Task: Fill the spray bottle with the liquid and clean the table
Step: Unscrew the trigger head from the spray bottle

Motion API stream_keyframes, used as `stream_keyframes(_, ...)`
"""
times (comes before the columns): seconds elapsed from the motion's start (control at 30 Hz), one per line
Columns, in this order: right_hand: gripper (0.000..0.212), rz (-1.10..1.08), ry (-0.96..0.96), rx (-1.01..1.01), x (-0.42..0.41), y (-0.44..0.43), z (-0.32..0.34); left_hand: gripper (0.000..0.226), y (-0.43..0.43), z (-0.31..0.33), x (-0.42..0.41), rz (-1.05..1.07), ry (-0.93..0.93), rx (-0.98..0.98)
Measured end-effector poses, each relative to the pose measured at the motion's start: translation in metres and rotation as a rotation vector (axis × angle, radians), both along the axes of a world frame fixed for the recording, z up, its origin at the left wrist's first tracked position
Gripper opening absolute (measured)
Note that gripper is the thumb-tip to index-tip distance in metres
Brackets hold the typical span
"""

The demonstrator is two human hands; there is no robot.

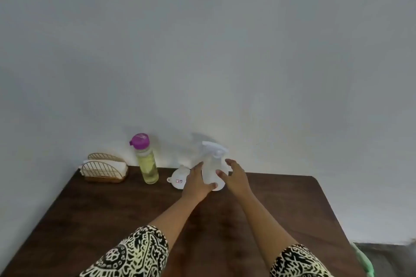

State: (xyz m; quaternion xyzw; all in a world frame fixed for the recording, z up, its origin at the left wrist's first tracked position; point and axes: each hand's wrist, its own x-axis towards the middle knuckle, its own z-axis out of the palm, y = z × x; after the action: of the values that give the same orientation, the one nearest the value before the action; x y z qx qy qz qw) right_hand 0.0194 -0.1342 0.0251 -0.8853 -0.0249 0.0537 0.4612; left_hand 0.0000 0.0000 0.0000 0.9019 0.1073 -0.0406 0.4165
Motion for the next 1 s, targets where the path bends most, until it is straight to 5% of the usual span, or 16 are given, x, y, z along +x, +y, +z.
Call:
stream_keyframes(0.17,0.041,0.048,-0.024,0.08,0.032,0.008,-0.004,0.096,-0.01,-0.023,0.03,0.005,-0.046,-0.032)
stream_keyframes(0.4,0.03,-0.019,-0.08,0.206,0.028,0.017,-0.023,0.079,-0.01,-0.044,0.026,0.016,-0.088,-0.063)
stream_keyframes(1.0,0.034,-0.071,-0.088,0.316,-0.174,0.033,-0.011,0.081,0.011,-0.043,-0.168,-0.044,-0.079,-0.167)
